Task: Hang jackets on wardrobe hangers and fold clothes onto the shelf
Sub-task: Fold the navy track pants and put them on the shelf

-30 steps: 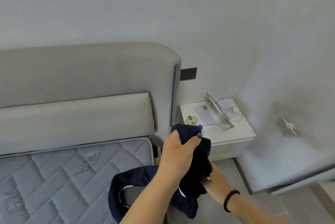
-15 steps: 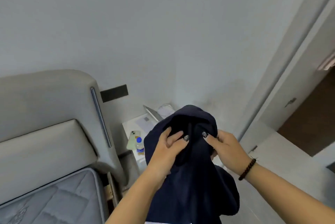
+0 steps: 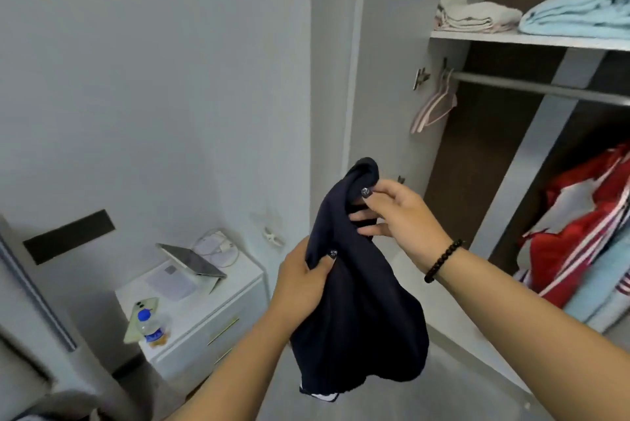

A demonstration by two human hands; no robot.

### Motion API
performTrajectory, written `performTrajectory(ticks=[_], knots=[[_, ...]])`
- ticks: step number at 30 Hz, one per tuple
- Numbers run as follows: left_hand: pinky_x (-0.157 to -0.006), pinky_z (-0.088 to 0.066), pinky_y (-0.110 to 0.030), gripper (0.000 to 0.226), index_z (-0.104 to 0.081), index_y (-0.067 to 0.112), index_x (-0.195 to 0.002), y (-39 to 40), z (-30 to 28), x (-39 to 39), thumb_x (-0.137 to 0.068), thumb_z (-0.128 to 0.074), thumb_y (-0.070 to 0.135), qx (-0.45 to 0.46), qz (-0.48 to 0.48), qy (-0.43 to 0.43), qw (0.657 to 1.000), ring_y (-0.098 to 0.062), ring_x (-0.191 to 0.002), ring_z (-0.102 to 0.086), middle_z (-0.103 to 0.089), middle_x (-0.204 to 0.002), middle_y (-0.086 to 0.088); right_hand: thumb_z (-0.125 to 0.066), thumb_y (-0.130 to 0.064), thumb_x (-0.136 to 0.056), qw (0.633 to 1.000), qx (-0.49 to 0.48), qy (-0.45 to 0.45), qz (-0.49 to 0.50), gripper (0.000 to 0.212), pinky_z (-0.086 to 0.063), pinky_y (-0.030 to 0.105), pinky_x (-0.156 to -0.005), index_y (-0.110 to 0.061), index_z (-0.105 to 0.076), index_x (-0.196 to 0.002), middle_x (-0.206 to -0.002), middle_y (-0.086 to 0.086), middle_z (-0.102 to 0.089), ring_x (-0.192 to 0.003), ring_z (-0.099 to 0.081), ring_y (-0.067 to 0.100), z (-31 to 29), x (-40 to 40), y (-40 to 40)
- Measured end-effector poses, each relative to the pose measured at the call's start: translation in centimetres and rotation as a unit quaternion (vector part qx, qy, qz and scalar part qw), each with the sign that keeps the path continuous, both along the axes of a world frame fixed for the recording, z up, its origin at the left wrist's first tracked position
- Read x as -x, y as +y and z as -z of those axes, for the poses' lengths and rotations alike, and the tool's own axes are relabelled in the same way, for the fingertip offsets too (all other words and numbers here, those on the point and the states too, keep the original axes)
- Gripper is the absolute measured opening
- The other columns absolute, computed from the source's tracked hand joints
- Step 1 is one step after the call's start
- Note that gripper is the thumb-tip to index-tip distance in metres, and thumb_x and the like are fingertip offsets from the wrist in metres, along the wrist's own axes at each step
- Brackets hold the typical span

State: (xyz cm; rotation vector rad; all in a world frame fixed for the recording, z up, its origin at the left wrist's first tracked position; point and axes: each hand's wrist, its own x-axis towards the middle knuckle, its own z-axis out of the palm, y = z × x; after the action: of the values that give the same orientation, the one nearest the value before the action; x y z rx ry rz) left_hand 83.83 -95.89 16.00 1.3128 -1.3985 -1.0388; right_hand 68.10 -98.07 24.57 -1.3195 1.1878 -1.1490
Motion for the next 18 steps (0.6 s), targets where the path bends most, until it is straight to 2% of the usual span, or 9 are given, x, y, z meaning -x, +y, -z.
performTrajectory(ticks=[4,7,8,9,11,13,14,16,18], knots=[[-0.083,-0.057,-0.032,0.013,-0.066,0.032,-0.101,-1.7,-4.7,4.7,-0.094,-0.060,0.022,0.017,0.027,0.049,0.998,-0.008,-0.091,-0.069,-0.072,-0.098,0.011,-0.062,-0.035,-0.090,0.967,0.098,0.237,-0.005,0.040,-0.044,0.023,-0.098,-0.033,-0.046,-0.127,-0.124,-0.013,-0.053,-0.115,-0.052,0.003,1.3,7.6,3.5],[-0.086,-0.057,-0.038,0.015,-0.067,0.025,-0.106,-2.8,-8.0,7.7,-0.091,-0.066,0.028,-0.003,0.044,0.100,0.994,-0.015,-0.093,-0.070,-0.073,-0.100,0.005,-0.069,-0.058,-0.074,0.930,0.101,0.352,-0.020,0.082,-0.037,0.021,-0.103,-0.038,-0.027,-0.142,-0.137,-0.021,-0.032,-0.123,-0.038,-0.004,2.4,11.8,5.9],[-0.086,-0.057,-0.039,0.020,-0.067,0.023,-0.109,-3.3,-8.9,8.6,-0.090,-0.068,0.030,-0.015,0.046,0.121,0.992,-0.016,-0.094,-0.070,-0.074,-0.101,0.004,-0.070,-0.060,-0.072,0.920,0.093,0.382,-0.015,0.091,-0.036,0.021,-0.104,-0.038,-0.020,-0.146,-0.139,-0.023,-0.028,-0.124,-0.035,-0.004,2.7,12.8,6.4],[-0.086,-0.057,-0.039,0.024,-0.066,0.022,-0.111,-3.6,-9.8,9.5,-0.089,-0.069,0.031,-0.029,0.050,0.142,0.988,-0.017,-0.094,-0.070,-0.074,-0.102,0.003,-0.069,-0.056,-0.075,0.912,0.092,0.400,0.004,0.091,-0.036,0.022,-0.104,-0.037,-0.017,-0.147,-0.140,-0.022,-0.029,-0.123,-0.036,-0.003,2.8,13.6,6.8],[-0.081,-0.058,-0.037,0.027,-0.066,0.020,-0.111,-4.5,-11.0,11.0,-0.088,-0.070,0.032,-0.067,0.064,0.173,0.981,-0.019,-0.094,-0.071,-0.074,-0.102,0.001,-0.064,-0.035,-0.088,0.920,0.113,0.368,0.077,0.059,-0.045,0.024,-0.098,-0.033,-0.035,-0.139,-0.131,-0.016,-0.051,-0.113,-0.051,-0.002,2.8,15.1,6.6],[-0.075,-0.058,-0.035,0.022,-0.066,0.016,-0.107,-5.3,-11.5,12.6,-0.088,-0.070,0.027,-0.118,0.077,0.188,0.972,-0.022,-0.091,-0.070,-0.073,-0.099,-0.004,-0.056,-0.016,-0.094,0.942,0.118,0.279,0.144,0.027,-0.052,0.030,-0.085,-0.030,-0.055,-0.117,-0.105,-0.011,-0.068,-0.093,-0.063,0.001,2.6,16.1,6.0],[-0.074,-0.057,-0.036,0.018,-0.066,0.014,-0.104,-5.6,-11.4,13.3,-0.089,-0.069,0.023,-0.145,0.082,0.190,0.967,-0.024,-0.091,-0.070,-0.072,-0.099,-0.007,-0.053,-0.012,-0.095,0.950,0.114,0.239,0.168,0.023,-0.053,0.033,-0.083,-0.029,-0.058,-0.110,-0.097,-0.009,-0.069,-0.088,-0.064,0.004,2.6,16.3,5.7],[-0.079,-0.057,-0.040,0.012,-0.065,0.009,-0.101,-6.5,-10.6,14.6,-0.091,-0.066,0.015,-0.186,0.080,0.195,0.960,-0.028,-0.091,-0.068,-0.071,-0.098,-0.011,-0.054,-0.012,-0.095,0.959,0.101,0.161,0.211,0.023,-0.055,0.033,-0.081,-0.029,-0.056,-0.110,-0.095,-0.007,-0.069,-0.085,-0.065,0.007,2.7,16.2,5.3],[-0.085,-0.056,-0.043,0.013,-0.066,0.005,-0.104,-7.7,-9.8,15.4,-0.091,-0.063,0.008,-0.204,0.071,0.202,0.955,-0.031,-0.092,-0.067,-0.070,-0.099,-0.014,-0.056,-0.013,-0.094,0.951,0.132,0.133,0.247,0.031,-0.054,0.021,-0.078,-0.037,-0.050,-0.111,-0.101,-0.009,-0.065,-0.087,-0.063,0.001,2.9,15.7,5.1]])
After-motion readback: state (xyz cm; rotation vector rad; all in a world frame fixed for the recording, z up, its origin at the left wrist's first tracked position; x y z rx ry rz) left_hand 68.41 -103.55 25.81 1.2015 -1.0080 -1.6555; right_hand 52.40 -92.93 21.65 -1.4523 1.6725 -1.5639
